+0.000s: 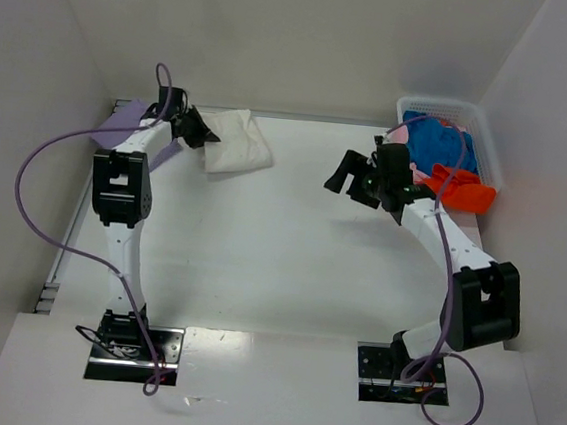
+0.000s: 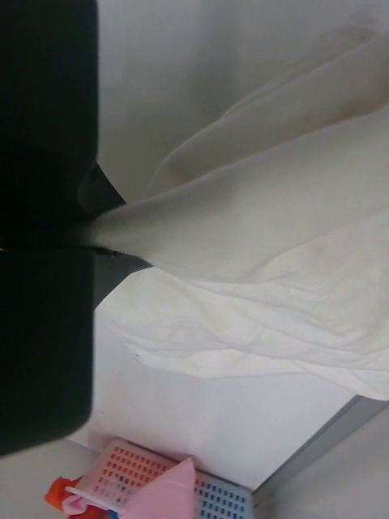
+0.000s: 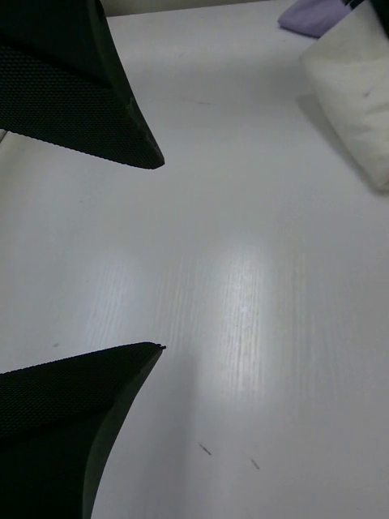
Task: Fold and stack the t-shirts
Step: Put the neatly folded tshirt into the corner of the board with the left arm
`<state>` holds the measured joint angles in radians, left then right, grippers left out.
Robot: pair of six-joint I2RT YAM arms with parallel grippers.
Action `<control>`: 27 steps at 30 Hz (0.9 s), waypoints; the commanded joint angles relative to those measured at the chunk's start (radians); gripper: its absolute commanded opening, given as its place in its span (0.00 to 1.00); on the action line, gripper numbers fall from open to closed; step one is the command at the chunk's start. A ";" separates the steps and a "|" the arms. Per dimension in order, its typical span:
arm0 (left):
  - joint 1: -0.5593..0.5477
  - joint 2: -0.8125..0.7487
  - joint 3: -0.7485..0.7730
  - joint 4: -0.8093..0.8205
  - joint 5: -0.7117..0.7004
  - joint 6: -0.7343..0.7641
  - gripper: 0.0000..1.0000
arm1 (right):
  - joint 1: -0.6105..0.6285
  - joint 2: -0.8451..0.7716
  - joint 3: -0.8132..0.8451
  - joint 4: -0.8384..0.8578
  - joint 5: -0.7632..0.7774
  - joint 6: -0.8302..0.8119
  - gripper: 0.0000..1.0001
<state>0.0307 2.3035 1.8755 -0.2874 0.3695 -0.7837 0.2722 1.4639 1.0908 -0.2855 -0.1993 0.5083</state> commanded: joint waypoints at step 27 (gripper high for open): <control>0.244 0.438 1.261 -0.681 -0.080 0.144 0.00 | -0.002 -0.218 -0.137 -0.069 -0.029 0.050 0.93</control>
<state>0.2710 2.7865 3.0829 -0.9382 0.3065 -0.6788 0.2722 1.2610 0.9562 -0.3481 -0.2111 0.5606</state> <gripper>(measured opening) 0.047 0.928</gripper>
